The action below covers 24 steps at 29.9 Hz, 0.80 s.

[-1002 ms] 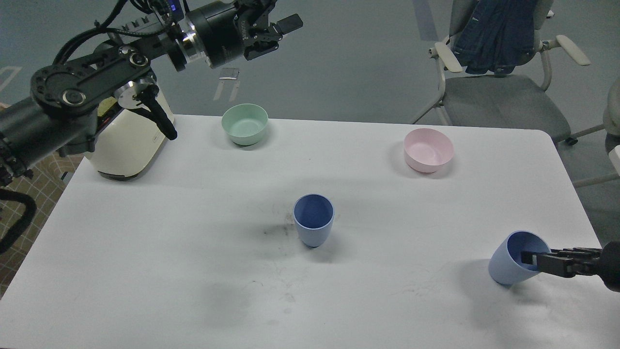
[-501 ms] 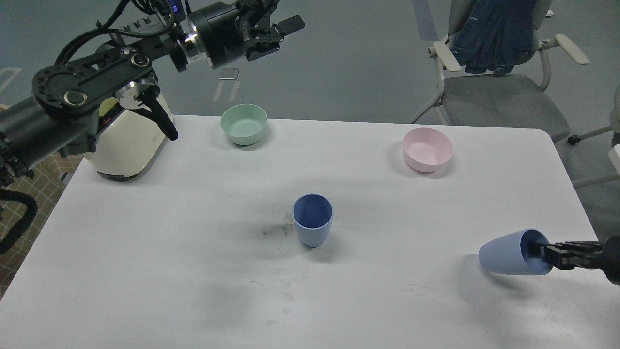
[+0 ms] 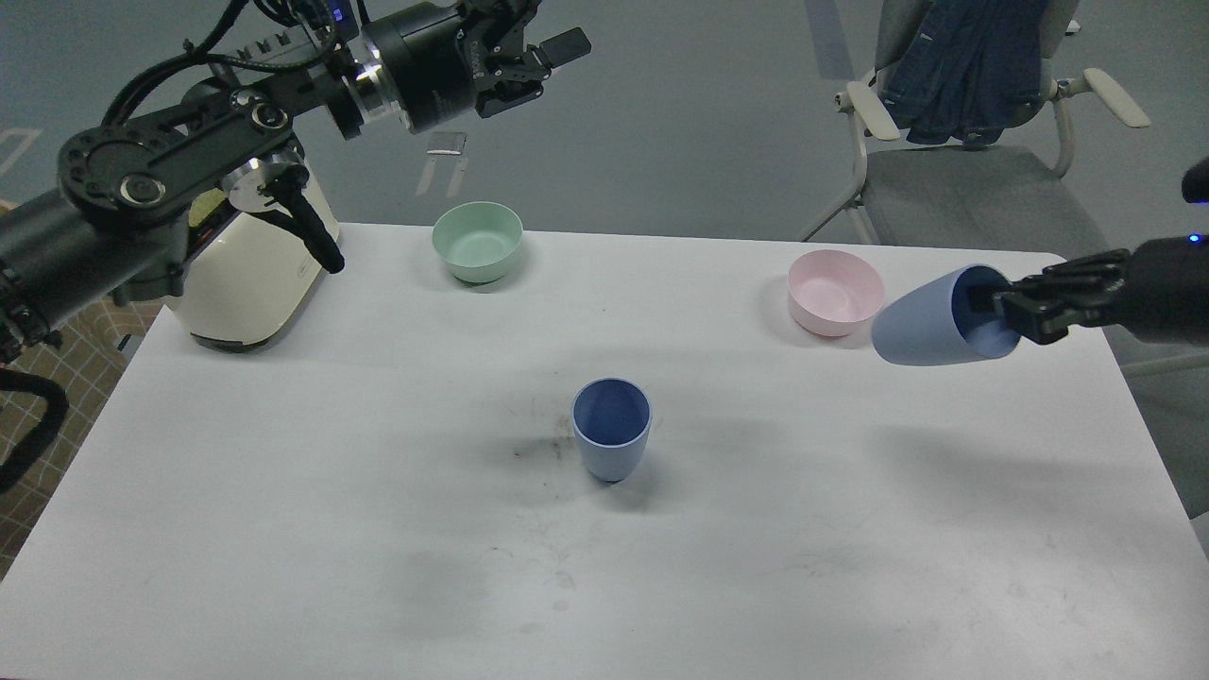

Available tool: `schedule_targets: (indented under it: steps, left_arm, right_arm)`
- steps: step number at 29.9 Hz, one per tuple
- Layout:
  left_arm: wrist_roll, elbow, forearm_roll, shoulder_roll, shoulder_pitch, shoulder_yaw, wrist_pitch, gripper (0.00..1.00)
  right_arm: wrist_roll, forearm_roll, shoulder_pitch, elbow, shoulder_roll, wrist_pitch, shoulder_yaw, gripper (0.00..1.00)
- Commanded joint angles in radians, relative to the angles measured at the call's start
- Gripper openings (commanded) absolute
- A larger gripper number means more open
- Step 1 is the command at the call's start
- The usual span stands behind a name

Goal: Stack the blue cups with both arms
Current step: 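Lift the blue cup with the right gripper over the center cup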

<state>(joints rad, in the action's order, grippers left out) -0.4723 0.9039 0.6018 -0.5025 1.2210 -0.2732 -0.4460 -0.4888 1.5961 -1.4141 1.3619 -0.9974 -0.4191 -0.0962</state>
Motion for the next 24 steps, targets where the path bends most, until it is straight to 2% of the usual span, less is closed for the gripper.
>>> schedule_targets:
  steps: [1, 5, 11, 18, 24]
  left_arm:
    - [0.000, 0.000, 0.001, -0.008, -0.001, 0.000, 0.000, 0.97]
    - [0.000, 0.000, 0.001, -0.011, -0.001, 0.000, 0.000, 0.97]
    - [0.000, 0.000, 0.001, -0.008, 0.000, -0.001, 0.000, 0.97]
    - [0.000, 0.000, 0.000, -0.010, 0.000, -0.003, -0.003, 0.97]
    - [0.000, 0.000, 0.000, -0.008, 0.000, -0.004, -0.002, 0.97]
  right_arm:
    - [0.000, -0.018, -0.155, -0.049, 0.175, -0.040, -0.118, 0.00]
    - [0.000, -0.135, -0.360, -0.044, 0.356, -0.044, -0.342, 0.00]
    - [0.000, -0.180, -0.437, -0.050, 0.529, -0.044, -0.428, 0.00]
    - [0.000, -0.212, -0.444, -0.058, 0.606, -0.046, -0.445, 0.00]
    - [0.000, -0.229, -0.442, -0.144, 0.697, -0.038, -0.447, 0.00]
